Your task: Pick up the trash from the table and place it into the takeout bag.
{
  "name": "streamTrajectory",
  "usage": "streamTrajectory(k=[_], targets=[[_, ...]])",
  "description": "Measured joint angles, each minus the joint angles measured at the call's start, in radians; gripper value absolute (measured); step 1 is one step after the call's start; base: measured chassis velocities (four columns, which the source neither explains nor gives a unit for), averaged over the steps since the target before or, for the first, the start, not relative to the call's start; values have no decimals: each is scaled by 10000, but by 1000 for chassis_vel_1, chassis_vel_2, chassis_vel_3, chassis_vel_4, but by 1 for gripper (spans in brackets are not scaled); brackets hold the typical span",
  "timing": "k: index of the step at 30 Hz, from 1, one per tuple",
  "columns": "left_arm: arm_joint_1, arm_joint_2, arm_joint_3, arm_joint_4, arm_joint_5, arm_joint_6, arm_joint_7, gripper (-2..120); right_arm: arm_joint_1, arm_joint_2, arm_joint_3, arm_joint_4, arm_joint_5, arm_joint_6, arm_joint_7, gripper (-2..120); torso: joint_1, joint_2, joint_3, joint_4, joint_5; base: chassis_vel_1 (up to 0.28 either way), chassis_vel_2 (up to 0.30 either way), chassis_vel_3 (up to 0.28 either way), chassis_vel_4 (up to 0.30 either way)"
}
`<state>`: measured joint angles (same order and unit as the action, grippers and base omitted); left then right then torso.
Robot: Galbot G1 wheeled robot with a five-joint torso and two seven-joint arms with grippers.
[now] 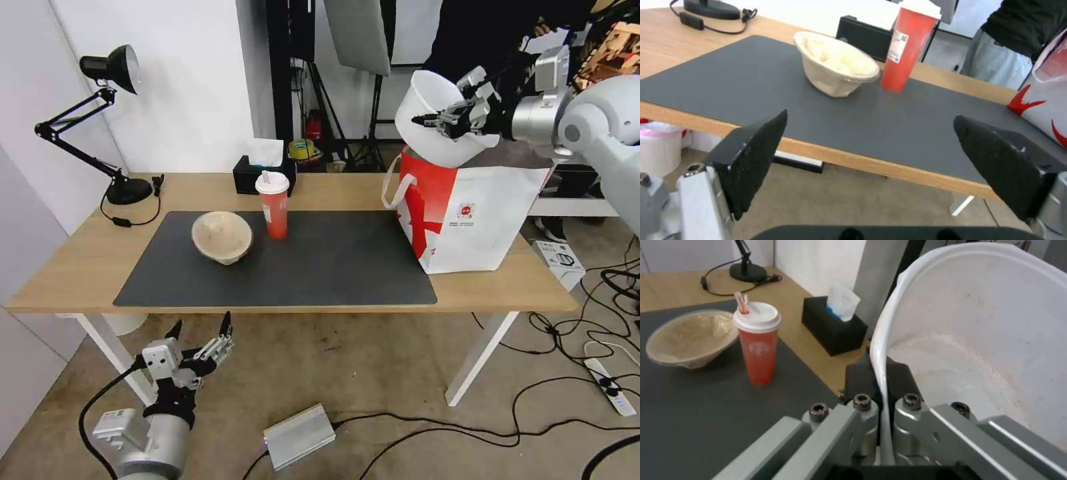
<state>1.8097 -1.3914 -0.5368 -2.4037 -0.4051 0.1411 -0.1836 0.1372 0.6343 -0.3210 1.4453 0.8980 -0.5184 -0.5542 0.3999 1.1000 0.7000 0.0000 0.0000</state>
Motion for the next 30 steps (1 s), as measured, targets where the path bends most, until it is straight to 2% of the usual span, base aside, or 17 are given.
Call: streamTrajectory(k=[11,30], targets=[[82,-24,35,-29,76,0,0,100,-884,-9,482,-116,-30,7,48,0,1,0,1,0,1,0,0,0,0],[125,-47,146,0,183,-7,-6,100,-1366,-198,728,-10,-31,57,93,0,0,0,0,0,0,0,0,0,0]])
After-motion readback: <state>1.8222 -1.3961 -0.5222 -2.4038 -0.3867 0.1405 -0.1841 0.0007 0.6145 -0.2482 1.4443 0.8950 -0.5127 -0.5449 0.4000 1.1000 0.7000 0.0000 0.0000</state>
